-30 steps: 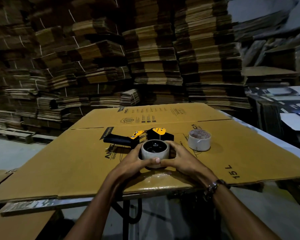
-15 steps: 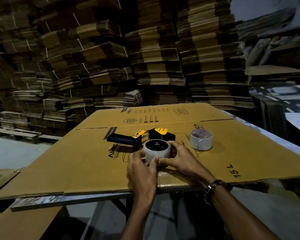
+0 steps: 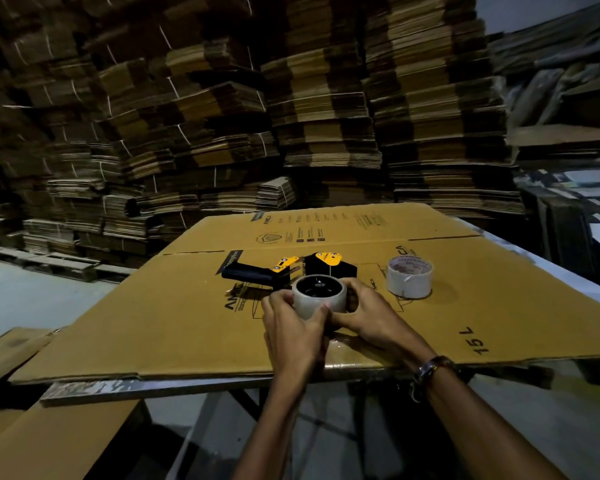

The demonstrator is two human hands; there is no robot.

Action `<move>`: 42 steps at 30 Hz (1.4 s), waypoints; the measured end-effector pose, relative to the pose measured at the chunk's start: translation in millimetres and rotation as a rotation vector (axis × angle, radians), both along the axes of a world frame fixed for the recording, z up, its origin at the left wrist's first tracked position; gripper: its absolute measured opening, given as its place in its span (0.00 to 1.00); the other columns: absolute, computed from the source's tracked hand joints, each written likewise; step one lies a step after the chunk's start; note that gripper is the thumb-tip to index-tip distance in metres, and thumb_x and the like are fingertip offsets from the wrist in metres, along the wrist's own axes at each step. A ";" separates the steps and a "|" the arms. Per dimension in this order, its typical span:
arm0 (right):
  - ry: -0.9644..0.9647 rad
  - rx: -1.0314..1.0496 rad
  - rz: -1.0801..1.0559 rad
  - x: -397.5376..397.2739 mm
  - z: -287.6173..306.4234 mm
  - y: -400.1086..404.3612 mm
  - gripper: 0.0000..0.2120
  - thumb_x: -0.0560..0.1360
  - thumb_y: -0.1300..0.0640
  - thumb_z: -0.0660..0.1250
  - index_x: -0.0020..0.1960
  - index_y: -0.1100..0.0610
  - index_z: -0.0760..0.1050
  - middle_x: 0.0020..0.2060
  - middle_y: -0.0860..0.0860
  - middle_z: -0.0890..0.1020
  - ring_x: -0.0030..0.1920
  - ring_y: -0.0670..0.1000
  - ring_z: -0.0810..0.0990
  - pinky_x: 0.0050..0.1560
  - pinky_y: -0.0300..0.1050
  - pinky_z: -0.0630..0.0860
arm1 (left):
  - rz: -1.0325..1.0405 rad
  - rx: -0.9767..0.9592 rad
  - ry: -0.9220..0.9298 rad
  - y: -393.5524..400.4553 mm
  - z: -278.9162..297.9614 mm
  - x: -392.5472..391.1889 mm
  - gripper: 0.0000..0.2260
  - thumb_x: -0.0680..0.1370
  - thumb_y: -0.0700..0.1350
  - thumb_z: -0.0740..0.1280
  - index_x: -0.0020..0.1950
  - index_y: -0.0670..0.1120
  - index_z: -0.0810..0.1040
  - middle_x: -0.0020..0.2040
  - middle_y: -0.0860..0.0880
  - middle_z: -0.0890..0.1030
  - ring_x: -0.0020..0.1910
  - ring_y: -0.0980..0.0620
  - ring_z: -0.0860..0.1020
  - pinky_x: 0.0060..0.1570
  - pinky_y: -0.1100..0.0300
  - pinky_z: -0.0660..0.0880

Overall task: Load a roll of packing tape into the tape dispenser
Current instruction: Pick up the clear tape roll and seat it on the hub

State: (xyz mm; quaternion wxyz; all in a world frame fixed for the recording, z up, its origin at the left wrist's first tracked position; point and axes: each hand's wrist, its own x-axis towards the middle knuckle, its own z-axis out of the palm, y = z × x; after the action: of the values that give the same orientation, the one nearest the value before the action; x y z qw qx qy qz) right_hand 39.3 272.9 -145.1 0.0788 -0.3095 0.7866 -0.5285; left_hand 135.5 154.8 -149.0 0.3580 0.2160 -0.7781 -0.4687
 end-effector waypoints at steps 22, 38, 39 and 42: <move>-0.117 -0.138 -0.069 -3.7 1.9 7.9 0.26 0.61 0.52 0.83 0.50 0.56 0.72 0.46 0.54 0.80 0.47 0.53 0.80 0.48 0.52 0.80 | -0.545 0.082 -0.144 -51.2 14.0 0.7 0.35 0.73 0.51 0.75 0.76 0.51 0.63 0.69 0.52 0.67 0.62 0.56 0.70 0.40 0.73 0.73; -0.428 -0.180 0.151 -4.2 13.5 11.4 0.29 0.66 0.65 0.80 0.64 0.56 0.74 0.61 0.55 0.81 0.62 0.55 0.80 0.51 0.54 0.84 | -0.681 0.149 -0.171 -68.2 12.6 -2.9 0.27 0.74 0.44 0.74 0.70 0.53 0.68 0.67 0.52 0.73 0.59 0.59 0.74 0.42 0.75 0.75; -0.472 -0.187 0.170 -4.0 14.4 11.3 0.30 0.65 0.66 0.80 0.64 0.56 0.74 0.61 0.56 0.81 0.62 0.57 0.81 0.52 0.59 0.83 | -0.705 0.161 -0.176 -69.4 13.0 -2.4 0.26 0.75 0.43 0.74 0.69 0.55 0.68 0.65 0.53 0.74 0.58 0.61 0.74 0.42 0.75 0.75; -0.420 -0.171 0.135 -3.4 14.4 10.5 0.33 0.61 0.63 0.82 0.62 0.57 0.73 0.58 0.56 0.82 0.59 0.56 0.83 0.50 0.56 0.84 | -0.750 0.172 -0.195 -74.3 12.8 -2.0 0.30 0.74 0.45 0.74 0.74 0.54 0.67 0.68 0.52 0.73 0.62 0.60 0.73 0.48 0.71 0.77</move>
State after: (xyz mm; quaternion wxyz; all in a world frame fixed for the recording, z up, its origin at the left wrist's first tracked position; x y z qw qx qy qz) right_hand 35.9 283.4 -130.7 0.2493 -0.2503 0.6827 -0.6397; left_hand 133.5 80.5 -136.2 0.0671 -0.0107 -0.7911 -0.6079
